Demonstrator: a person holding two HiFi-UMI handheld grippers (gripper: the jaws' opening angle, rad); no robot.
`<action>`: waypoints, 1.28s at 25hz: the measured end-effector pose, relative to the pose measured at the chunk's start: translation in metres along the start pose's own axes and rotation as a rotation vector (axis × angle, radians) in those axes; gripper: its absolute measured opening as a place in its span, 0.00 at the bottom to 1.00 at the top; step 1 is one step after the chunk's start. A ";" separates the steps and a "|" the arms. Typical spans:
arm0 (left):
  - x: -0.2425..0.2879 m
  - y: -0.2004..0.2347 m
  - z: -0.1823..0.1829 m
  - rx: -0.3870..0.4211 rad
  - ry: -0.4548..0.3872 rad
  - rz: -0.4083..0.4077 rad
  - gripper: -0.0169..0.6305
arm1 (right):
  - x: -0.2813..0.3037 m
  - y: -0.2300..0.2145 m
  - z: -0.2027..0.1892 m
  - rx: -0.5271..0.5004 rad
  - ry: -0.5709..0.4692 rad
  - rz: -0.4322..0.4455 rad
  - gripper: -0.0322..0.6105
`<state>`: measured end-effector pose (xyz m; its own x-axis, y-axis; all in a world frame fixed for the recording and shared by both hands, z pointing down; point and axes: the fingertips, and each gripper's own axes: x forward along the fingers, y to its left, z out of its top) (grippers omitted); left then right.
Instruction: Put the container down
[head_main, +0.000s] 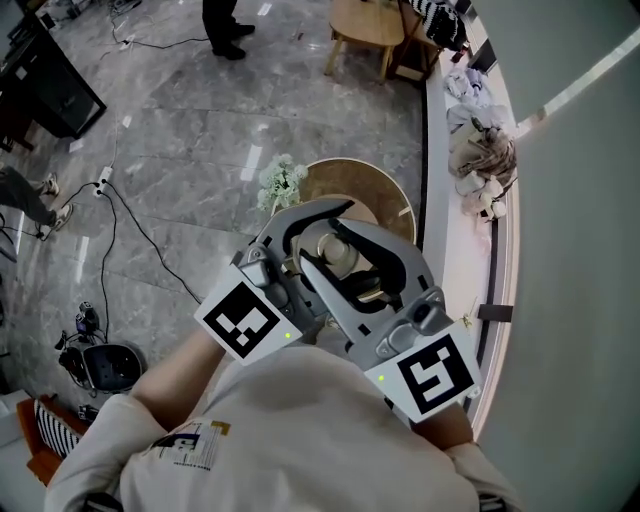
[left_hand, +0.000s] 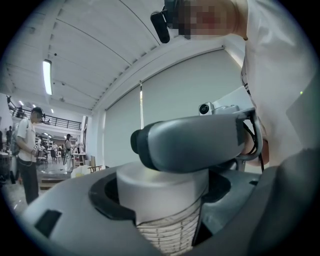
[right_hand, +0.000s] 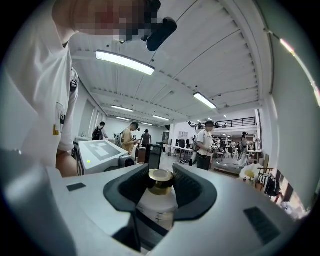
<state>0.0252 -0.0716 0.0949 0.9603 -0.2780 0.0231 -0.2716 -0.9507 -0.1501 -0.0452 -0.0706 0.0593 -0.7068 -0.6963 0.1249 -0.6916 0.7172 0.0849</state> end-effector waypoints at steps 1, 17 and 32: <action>0.004 0.004 0.000 -0.004 0.005 -0.003 0.57 | 0.002 -0.006 0.001 0.007 -0.003 0.006 0.28; 0.050 0.018 -0.037 0.016 0.028 0.049 0.57 | -0.002 -0.047 -0.042 -0.014 0.045 0.055 0.28; 0.074 0.043 -0.140 0.000 0.070 0.092 0.57 | 0.032 -0.076 -0.137 -0.004 0.081 0.116 0.28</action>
<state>0.0760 -0.1529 0.2287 0.9244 -0.3733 0.0782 -0.3586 -0.9205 -0.1551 0.0052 -0.1443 0.1922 -0.7674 -0.6046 0.2136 -0.6054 0.7929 0.0693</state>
